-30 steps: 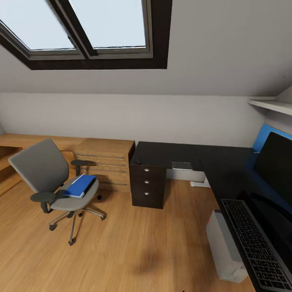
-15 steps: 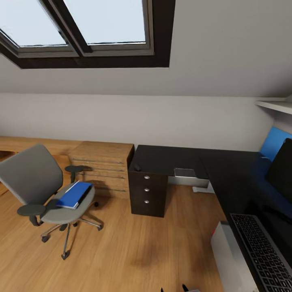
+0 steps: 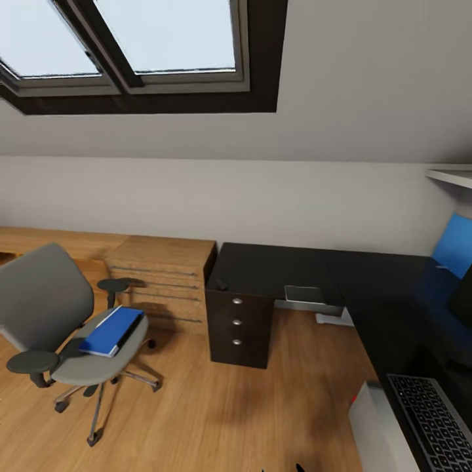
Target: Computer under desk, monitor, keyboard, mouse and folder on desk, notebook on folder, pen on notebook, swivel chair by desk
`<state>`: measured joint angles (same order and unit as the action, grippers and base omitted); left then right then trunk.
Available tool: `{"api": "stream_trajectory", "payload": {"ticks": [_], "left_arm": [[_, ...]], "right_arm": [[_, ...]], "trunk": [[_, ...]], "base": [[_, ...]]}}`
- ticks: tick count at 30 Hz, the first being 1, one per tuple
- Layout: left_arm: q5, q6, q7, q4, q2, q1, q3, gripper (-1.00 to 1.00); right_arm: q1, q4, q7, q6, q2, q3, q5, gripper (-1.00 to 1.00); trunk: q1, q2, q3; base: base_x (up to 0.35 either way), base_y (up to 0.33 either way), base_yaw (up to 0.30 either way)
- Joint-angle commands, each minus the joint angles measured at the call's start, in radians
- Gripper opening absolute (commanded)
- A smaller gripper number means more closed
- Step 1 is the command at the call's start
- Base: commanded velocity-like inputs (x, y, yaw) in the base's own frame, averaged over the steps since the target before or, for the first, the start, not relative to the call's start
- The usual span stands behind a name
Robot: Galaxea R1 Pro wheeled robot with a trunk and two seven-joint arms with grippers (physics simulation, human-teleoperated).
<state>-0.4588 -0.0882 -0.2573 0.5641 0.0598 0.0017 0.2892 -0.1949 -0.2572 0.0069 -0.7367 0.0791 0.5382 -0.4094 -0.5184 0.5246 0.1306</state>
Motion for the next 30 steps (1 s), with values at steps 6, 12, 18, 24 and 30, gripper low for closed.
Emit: {"api": "stream_trajectory", "payload": {"ticks": [6, 12, 18, 24, 30], "left_arm": [[-0.011, -0.173, -0.009, 0.001, -0.001, 0.000, 0.016, 1.00], [-0.011, -0.189, -0.010, -0.006, -0.002, 0.000, 0.019, 1.00], [-0.010, -0.186, -0.008, -0.024, -0.015, 0.000, 0.018, 1.00], [-0.008, -0.197, -0.015, -0.001, -0.021, 0.000, 0.018, 1.00], [-0.007, 0.252, -0.068, 0.629, -0.027, 0.000, -0.004, 1.00]], "right_arm": [[-0.001, 0.010, -0.001, -0.017, 0.008, 0.006, -0.012, 1.00], [-0.001, 0.010, -0.044, -0.018, 0.018, 0.005, -0.012, 1.00], [-0.001, 0.010, -0.062, -0.014, 0.020, 0.008, -0.010, 1.00], [-0.002, -0.023, -0.062, -0.015, 0.019, 0.006, -0.007, 1.00], [-0.175, -0.348, -0.268, 0.204, 0.009, -0.070, -0.032, 1.00]], "trunk": [[-0.001, 0.001, -0.005], [-0.001, 0.001, -0.005], [-0.001, 0.001, -0.004], [-0.001, 0.001, -0.004], [-0.001, 0.001, -0.004]], "base": [[0.017, -0.008, 0.200], [0.014, 0.000, 0.276], [0.230, -0.003, 0.129], [0.093, -0.015, 0.002], [0.003, -0.001, 0.000]]}}
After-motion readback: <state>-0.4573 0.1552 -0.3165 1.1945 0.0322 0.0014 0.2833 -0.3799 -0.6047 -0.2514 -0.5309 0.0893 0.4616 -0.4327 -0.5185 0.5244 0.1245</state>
